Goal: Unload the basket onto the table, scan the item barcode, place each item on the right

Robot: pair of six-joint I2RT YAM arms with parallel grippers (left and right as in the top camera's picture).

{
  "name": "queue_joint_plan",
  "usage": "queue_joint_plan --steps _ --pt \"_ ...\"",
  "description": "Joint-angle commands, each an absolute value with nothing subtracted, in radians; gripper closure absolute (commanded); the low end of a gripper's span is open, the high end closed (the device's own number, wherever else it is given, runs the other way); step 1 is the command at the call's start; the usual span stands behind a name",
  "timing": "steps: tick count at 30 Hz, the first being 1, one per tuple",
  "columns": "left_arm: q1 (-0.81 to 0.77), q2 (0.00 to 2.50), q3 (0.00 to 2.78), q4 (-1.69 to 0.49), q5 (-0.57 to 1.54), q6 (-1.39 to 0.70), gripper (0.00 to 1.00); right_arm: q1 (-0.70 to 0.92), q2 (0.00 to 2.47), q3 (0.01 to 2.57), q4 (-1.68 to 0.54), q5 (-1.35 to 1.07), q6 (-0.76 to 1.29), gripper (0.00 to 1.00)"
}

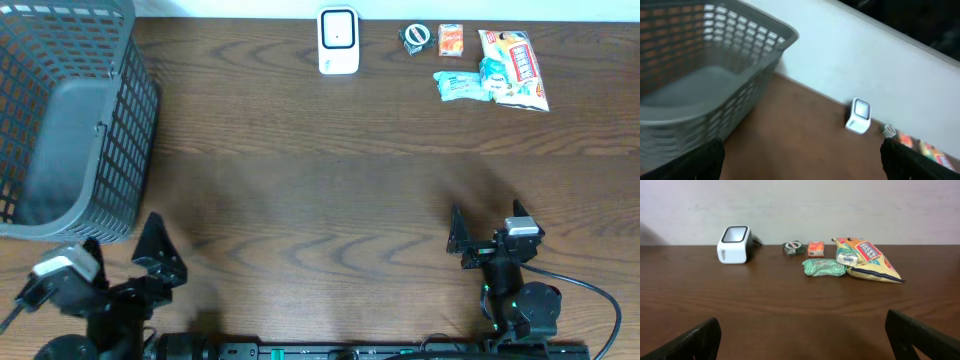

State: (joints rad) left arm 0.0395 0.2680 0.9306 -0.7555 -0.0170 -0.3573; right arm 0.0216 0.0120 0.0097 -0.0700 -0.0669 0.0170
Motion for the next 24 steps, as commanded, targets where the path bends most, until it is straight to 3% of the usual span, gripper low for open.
queue_joint_plan --steps 1,24 --pt "0.046 0.183 0.796 -0.662 0.075 -0.302 0.02 0.013 0.006 0.006 -0.072 -0.059 0.021 0.01" --pt "0.034 0.002 0.238 -0.026 0.184 -0.221 0.02 0.013 0.006 0.006 -0.072 -0.059 0.021 0.01"
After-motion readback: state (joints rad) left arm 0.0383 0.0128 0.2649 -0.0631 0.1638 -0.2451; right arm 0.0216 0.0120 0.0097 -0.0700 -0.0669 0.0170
